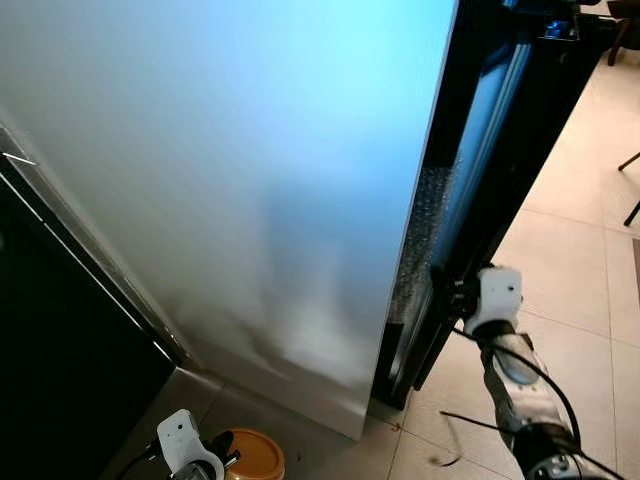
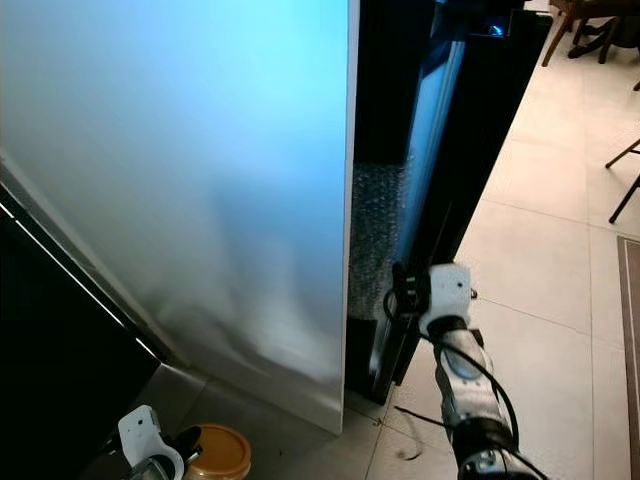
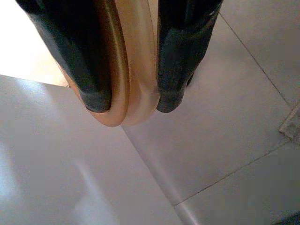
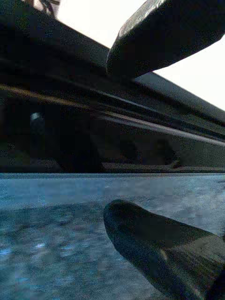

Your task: Restocking fridge

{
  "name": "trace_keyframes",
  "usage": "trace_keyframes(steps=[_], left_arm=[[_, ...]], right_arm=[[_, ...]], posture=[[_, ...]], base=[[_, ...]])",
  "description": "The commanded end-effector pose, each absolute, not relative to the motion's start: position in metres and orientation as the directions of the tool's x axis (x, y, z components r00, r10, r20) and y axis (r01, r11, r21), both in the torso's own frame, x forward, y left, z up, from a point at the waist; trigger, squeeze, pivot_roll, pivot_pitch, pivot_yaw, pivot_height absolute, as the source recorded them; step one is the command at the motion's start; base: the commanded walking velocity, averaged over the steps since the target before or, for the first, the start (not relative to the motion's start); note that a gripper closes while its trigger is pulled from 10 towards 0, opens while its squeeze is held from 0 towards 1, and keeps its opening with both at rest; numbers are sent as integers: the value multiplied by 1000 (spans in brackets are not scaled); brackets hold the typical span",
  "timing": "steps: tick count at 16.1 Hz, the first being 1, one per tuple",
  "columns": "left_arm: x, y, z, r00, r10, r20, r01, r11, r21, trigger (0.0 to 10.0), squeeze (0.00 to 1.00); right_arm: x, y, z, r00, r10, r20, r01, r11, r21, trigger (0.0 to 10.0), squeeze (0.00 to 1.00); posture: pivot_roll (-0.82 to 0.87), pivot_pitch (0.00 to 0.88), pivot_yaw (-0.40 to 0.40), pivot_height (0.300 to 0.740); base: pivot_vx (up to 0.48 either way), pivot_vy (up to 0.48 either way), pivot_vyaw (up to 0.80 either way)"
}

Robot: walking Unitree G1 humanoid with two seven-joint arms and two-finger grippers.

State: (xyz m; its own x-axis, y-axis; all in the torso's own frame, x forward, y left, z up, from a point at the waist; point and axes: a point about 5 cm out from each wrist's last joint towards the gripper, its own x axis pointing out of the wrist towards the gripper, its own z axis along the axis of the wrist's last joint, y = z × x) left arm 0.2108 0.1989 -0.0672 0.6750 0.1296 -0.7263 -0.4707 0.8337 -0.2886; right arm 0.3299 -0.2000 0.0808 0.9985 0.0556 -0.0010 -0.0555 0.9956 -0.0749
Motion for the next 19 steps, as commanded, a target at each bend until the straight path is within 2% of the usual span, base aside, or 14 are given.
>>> trace_keyframes(steps=[1, 7, 13, 17, 19], left_arm=[[205, 203, -70, 657, 138, -741, -477, 837, -267, 10000, 0], [202, 204, -72, 648, 139, -749, -480, 838, -259, 10000, 0], [201, 204, -72, 647, 135, -751, -476, 841, -258, 10000, 0], [202, 204, -72, 647, 135, -750, -474, 842, -257, 10000, 0], [201, 204, -72, 646, 133, -751, -471, 844, -256, 10000, 0]], right_arm=[[332, -201, 83, 999, 47, -1, -47, 996, -77, 10000, 0], [331, -212, 89, 998, -43, 52, 47, 995, -91, 10000, 0], [303, -233, 65, 990, -142, 7, 142, 985, -102, 10000, 0], [278, -266, 47, 951, -303, -56, 294, 947, -129, 10000, 0], [269, -273, 36, 945, -302, -124, 287, 949, -129, 10000, 0]], posture=[[-119, 76, 59, 740], [-120, 80, 59, 740], [-126, 77, 61, 740], [-126, 76, 60, 740], [-134, 76, 63, 740]], base=[[0, 0, 0], [0, 0, 0], [0, 0, 0], [0, 0, 0], [0, 0, 0]])
